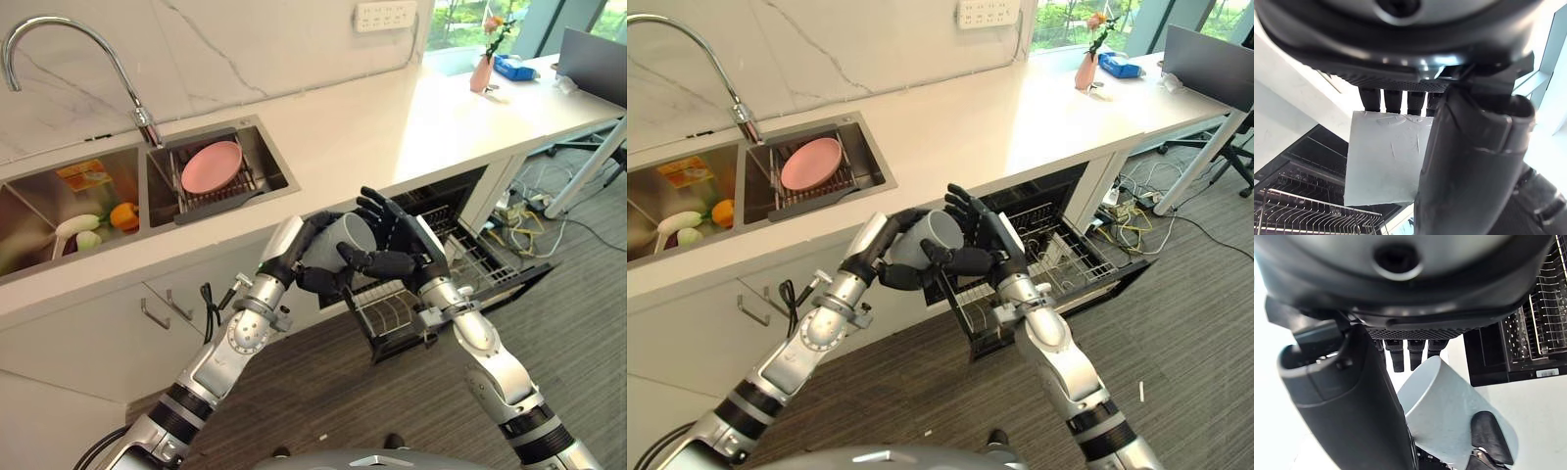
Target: Place the dishes in the dishwasher.
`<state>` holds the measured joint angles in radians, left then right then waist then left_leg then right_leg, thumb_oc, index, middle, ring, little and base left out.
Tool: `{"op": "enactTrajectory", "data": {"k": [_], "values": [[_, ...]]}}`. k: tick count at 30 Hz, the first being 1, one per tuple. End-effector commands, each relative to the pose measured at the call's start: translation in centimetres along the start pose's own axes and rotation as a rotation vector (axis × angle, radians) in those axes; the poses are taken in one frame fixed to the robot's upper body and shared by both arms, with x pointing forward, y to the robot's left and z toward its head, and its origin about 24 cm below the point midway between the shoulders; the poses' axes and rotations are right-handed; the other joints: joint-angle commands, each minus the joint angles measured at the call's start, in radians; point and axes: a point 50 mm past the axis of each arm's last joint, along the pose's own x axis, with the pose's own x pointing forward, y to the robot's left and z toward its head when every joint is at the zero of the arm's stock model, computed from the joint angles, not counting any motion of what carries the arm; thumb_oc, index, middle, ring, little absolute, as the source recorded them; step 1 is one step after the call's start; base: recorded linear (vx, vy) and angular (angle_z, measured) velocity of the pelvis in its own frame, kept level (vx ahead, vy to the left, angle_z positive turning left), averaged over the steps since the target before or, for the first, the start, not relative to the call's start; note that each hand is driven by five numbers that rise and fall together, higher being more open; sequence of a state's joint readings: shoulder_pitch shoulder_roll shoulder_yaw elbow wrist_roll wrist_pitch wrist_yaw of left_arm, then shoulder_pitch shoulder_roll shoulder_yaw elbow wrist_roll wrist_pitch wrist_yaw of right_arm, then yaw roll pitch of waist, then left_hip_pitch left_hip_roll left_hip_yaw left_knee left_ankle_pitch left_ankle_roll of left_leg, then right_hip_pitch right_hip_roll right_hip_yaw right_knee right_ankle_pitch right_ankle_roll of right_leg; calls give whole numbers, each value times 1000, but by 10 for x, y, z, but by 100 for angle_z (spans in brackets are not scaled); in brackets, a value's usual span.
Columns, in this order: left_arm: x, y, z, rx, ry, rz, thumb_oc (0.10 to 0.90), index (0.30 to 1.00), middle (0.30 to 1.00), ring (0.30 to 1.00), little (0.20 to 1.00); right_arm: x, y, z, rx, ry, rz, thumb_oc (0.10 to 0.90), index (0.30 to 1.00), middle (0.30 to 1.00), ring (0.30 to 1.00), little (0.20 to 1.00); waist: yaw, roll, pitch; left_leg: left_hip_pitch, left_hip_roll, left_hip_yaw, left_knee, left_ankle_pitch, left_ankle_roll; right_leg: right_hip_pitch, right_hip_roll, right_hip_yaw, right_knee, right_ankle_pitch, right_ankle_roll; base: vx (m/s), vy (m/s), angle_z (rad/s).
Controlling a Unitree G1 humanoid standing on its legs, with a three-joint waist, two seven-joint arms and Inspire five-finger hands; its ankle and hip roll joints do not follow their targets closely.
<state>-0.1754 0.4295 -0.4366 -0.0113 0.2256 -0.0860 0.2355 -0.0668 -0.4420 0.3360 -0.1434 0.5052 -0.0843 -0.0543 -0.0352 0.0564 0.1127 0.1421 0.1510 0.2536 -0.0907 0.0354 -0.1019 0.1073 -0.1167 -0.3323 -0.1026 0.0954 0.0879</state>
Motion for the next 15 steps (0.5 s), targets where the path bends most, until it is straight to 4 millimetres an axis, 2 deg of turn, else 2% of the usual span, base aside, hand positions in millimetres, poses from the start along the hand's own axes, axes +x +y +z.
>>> {"op": "enactTrajectory", "data": {"k": [1,9,15], "values": [[33,51,61,-30,-343,264,400,300,300,300,300,8,10,58,-48,-325,26,800,900,900,900,900,-8,-49,-47,28,36,34,3,7,-43,85,-51,28,25,-96,79,0,0,0],[27,56,64,-23,-366,306,400,300,300,300,300,5,7,56,-8,-321,-5,800,900,900,900,900,-8,-47,-50,30,34,33,3,6,-42,87,-53,29,25,-96,80,0,0,0],[29,42,74,-41,-408,213,400,300,300,300,300,13,22,57,148,-321,60,800,900,900,900,900,-4,-44,-49,30,30,30,3,5,-40,88,-57,28,25,-95,81,0,0,0]]}}
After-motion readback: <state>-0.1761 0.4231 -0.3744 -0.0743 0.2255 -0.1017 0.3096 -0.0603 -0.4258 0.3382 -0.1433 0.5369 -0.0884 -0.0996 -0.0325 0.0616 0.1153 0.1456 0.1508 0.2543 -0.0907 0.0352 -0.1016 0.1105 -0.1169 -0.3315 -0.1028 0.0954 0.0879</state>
